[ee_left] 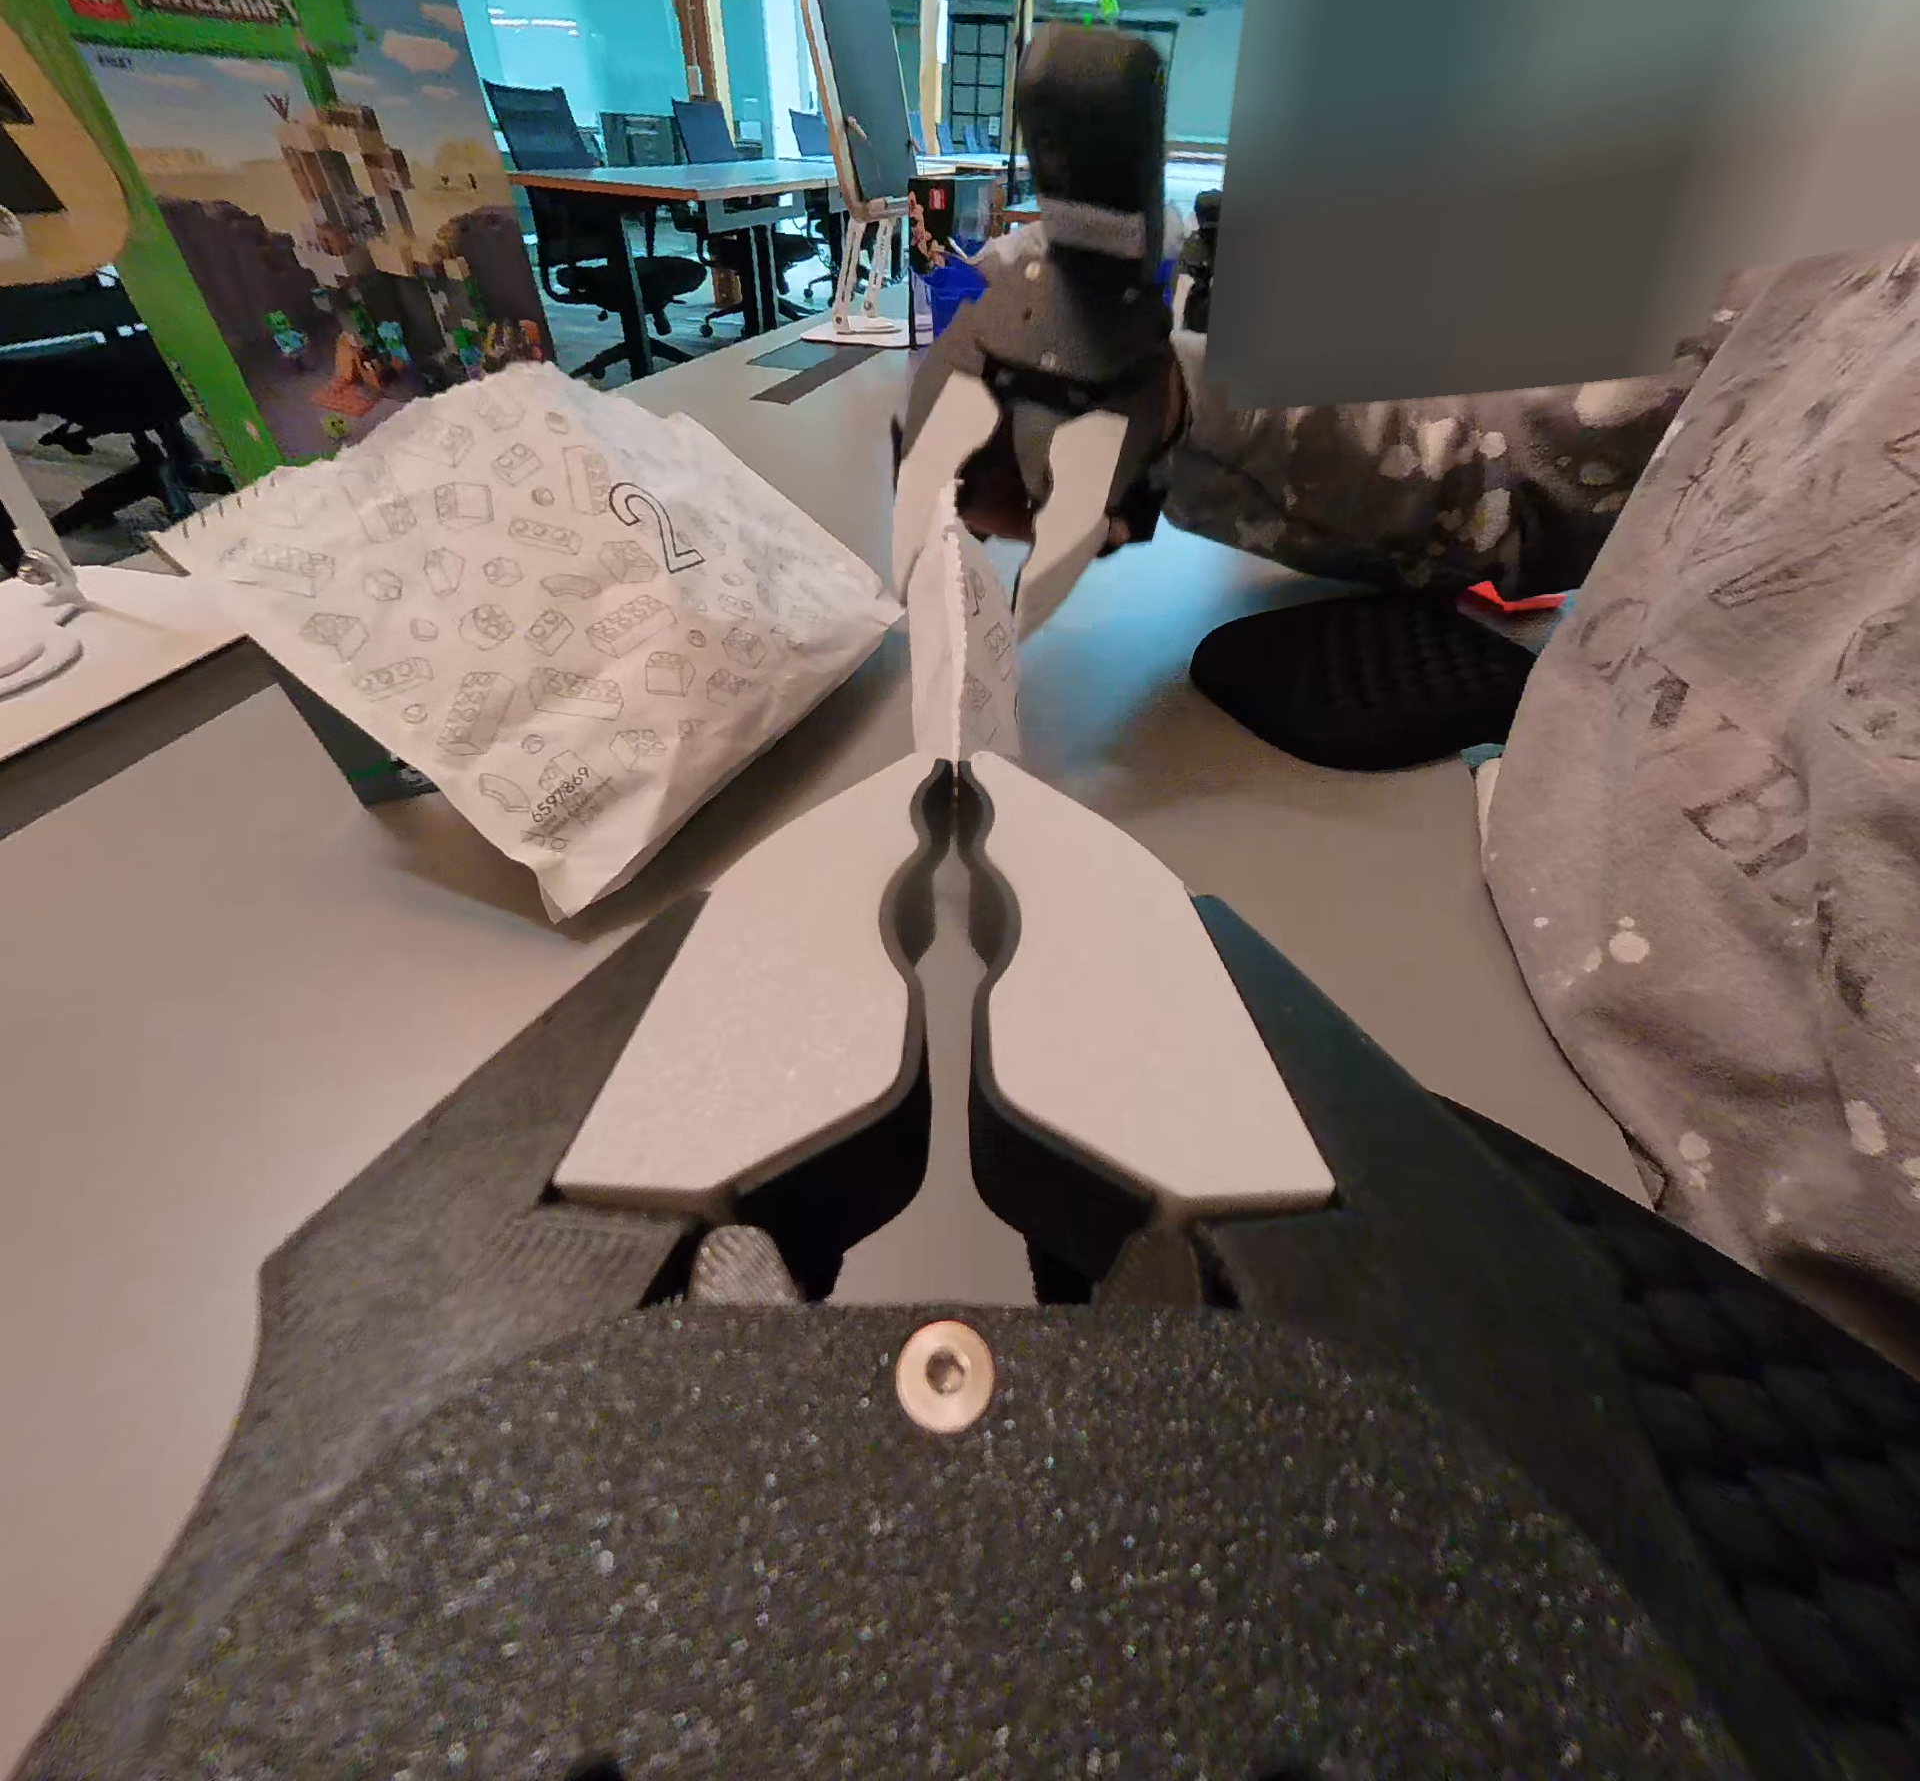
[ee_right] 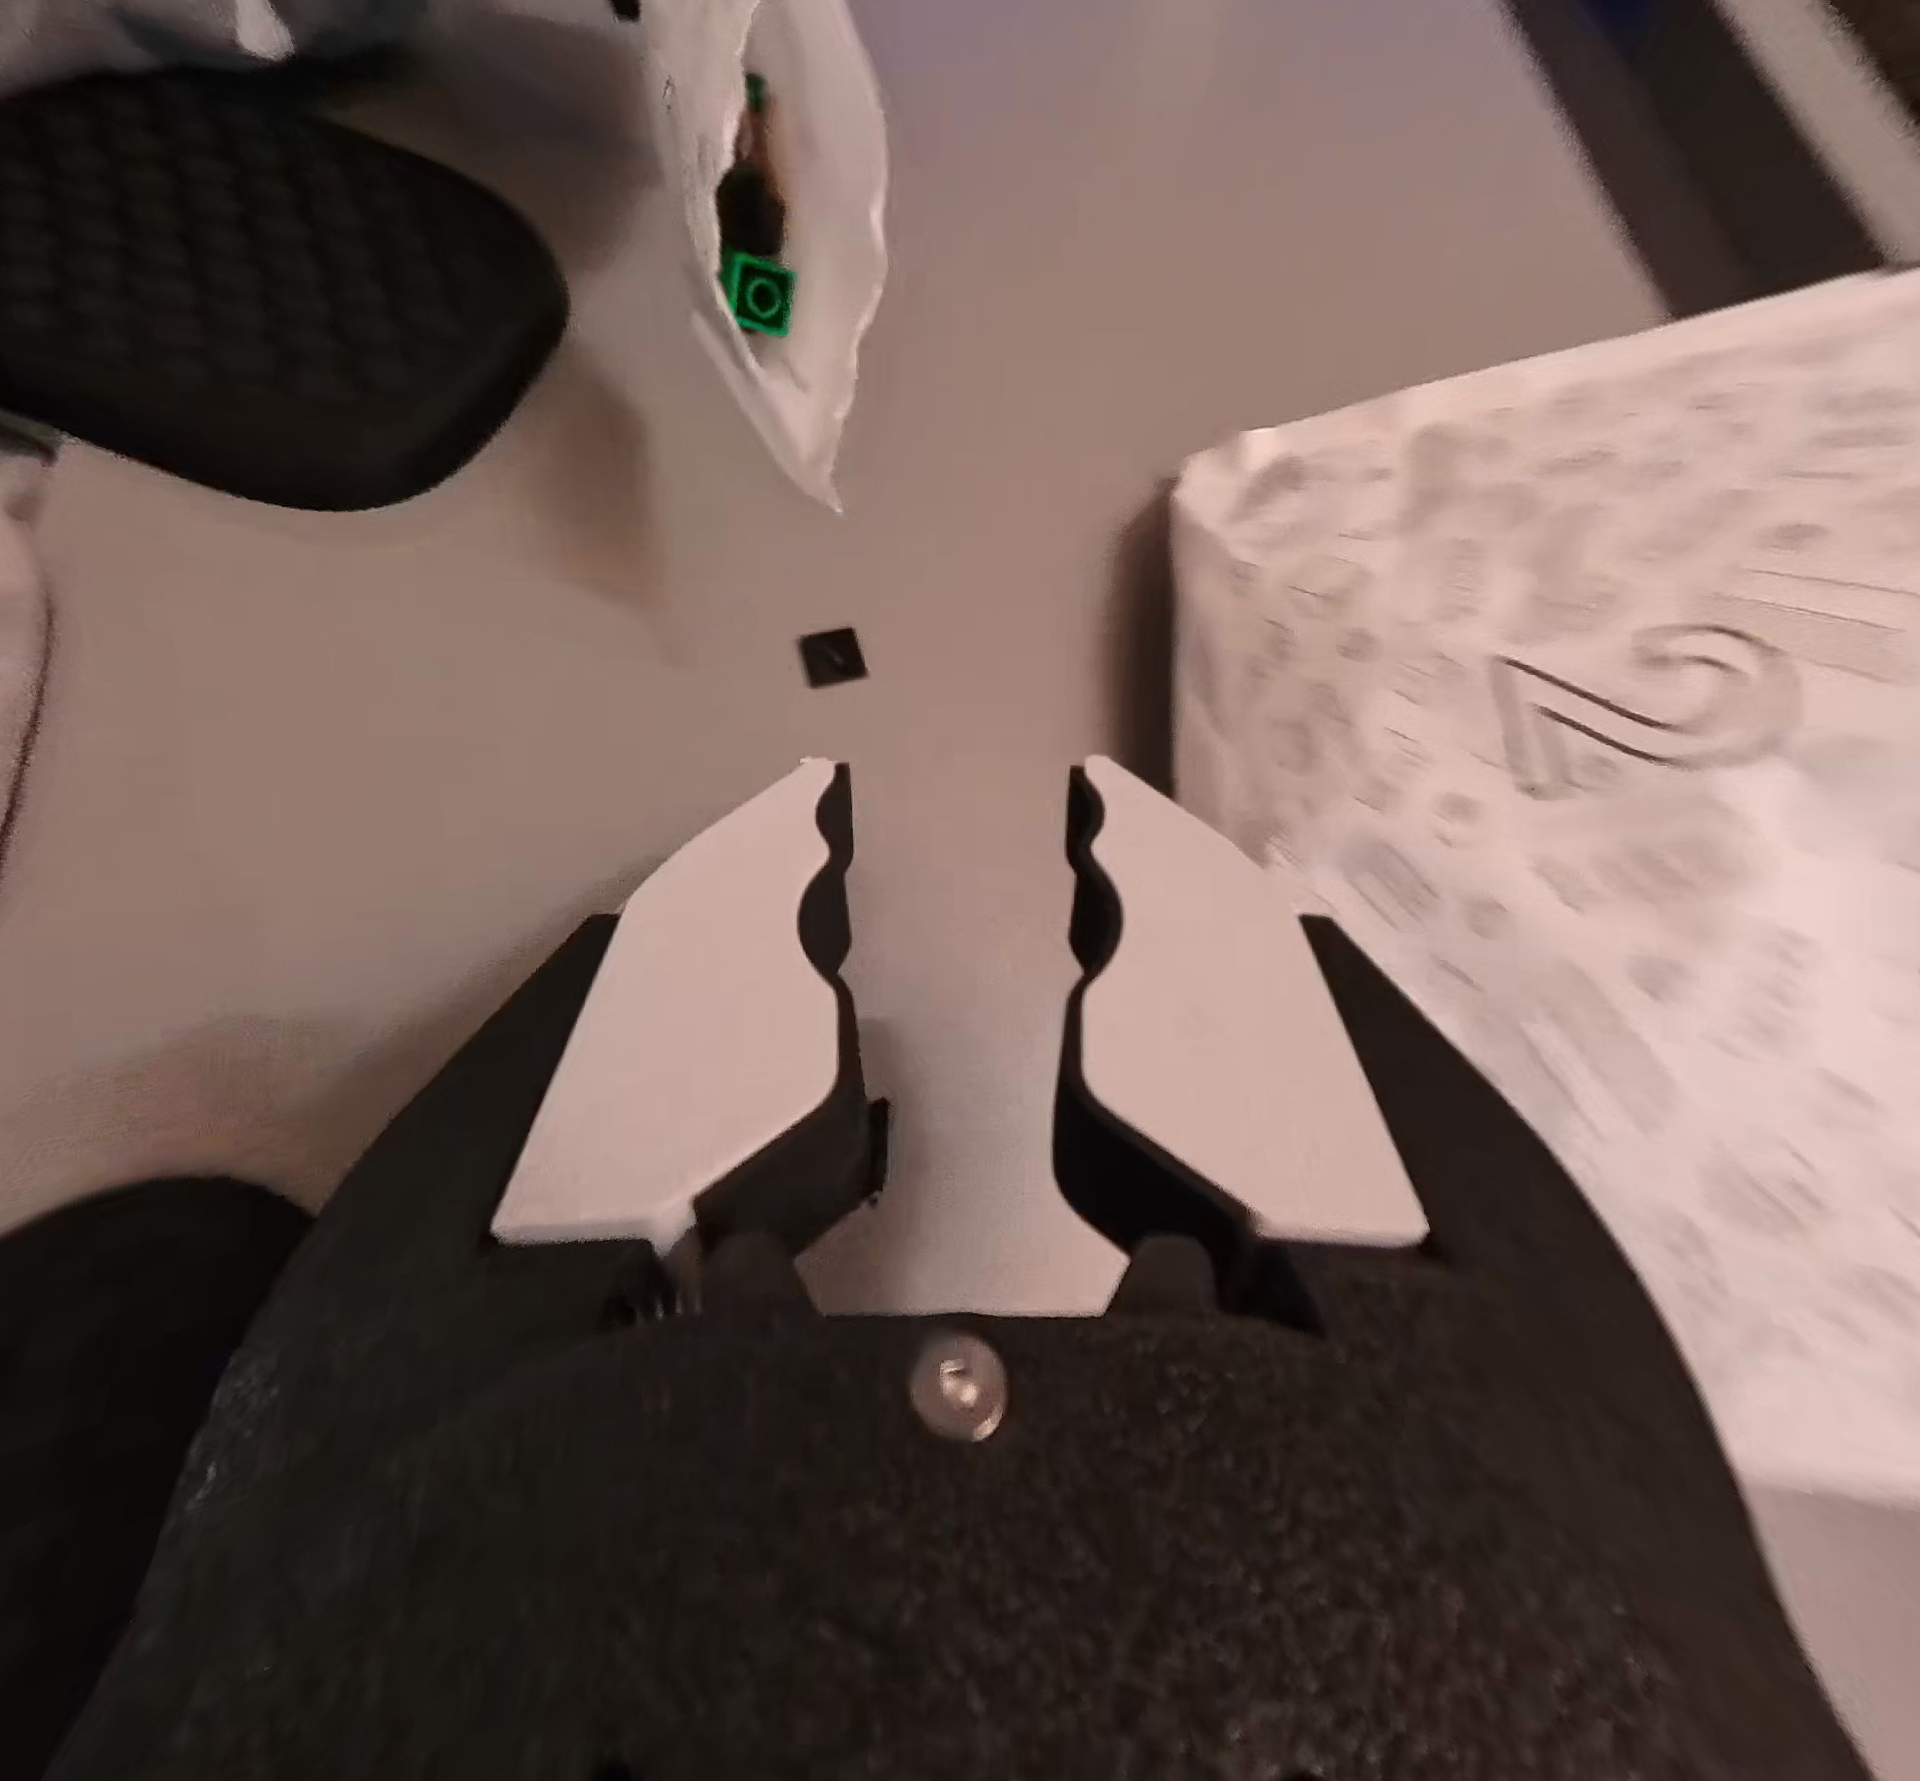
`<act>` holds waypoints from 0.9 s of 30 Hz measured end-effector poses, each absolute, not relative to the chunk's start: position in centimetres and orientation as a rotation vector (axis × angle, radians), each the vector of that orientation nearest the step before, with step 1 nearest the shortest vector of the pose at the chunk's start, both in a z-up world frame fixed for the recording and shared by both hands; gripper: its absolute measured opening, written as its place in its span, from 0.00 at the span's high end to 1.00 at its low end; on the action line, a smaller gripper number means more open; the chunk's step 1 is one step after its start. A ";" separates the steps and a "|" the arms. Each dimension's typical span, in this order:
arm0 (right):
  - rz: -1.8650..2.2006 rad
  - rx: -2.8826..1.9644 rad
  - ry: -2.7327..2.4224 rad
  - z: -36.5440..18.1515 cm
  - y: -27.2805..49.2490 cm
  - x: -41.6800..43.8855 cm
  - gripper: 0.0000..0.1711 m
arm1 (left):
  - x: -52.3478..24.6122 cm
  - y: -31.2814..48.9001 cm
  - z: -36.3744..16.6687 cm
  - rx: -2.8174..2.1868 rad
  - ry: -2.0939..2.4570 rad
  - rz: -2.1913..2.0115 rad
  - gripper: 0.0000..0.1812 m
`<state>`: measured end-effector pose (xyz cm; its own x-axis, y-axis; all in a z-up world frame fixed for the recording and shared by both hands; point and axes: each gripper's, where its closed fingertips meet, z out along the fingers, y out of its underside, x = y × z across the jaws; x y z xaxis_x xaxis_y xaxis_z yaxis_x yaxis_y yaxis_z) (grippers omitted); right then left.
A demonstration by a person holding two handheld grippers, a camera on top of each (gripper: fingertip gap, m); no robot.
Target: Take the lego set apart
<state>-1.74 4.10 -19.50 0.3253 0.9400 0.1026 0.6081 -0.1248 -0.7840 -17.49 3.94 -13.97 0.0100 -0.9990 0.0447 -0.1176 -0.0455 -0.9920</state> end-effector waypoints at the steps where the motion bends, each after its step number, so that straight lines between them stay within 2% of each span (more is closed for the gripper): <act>1: 0.576 -1.845 -1.398 -20.3 4.2 -2.9 0.77 | -17.7 3.8 -13.8 -1.329 1.266 -1.175 1.00; 7: 0.585 -1.938 -1.586 -24.5 4.0 -7.4 0.77 | -18.4 3.0 -13.5 -1.308 1.273 -1.148 1.00; 12: 0.545 -1.985 -1.723 -26.7 3.4 -8.0 0.79 | -18.9 2.6 -13.5 -1.299 1.278 -1.146 1.00; 17: 0.562 -1.981 -1.742 -26.7 3.4 -8.4 0.86 | -19.2 2.3 -13.9 -1.299 1.290 -1.155 1.00; 18: 0.564 -1.979 -1.747 -26.7 3.4 -8.5 0.90 | -19.2 2.3 -13.9 -1.298 1.290 -1.157 1.00; 24: 0.522 -1.921 -1.763 -26.4 3.3 -8.1 0.91 | -19.7 2.3 -13.2 -1.264 1.229 -1.180 1.00; 27: 0.594 -1.872 -1.701 -24.0 3.0 -7.3 0.91 | -19.8 2.0 -13.1 -1.253 1.218 -1.202 1.00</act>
<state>-7.27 3.01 -24.02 0.1074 0.9937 0.0328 0.7571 -0.0603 -0.6505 -19.76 2.04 -13.06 0.0093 -0.9997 0.0205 -0.0335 -0.0208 -0.9992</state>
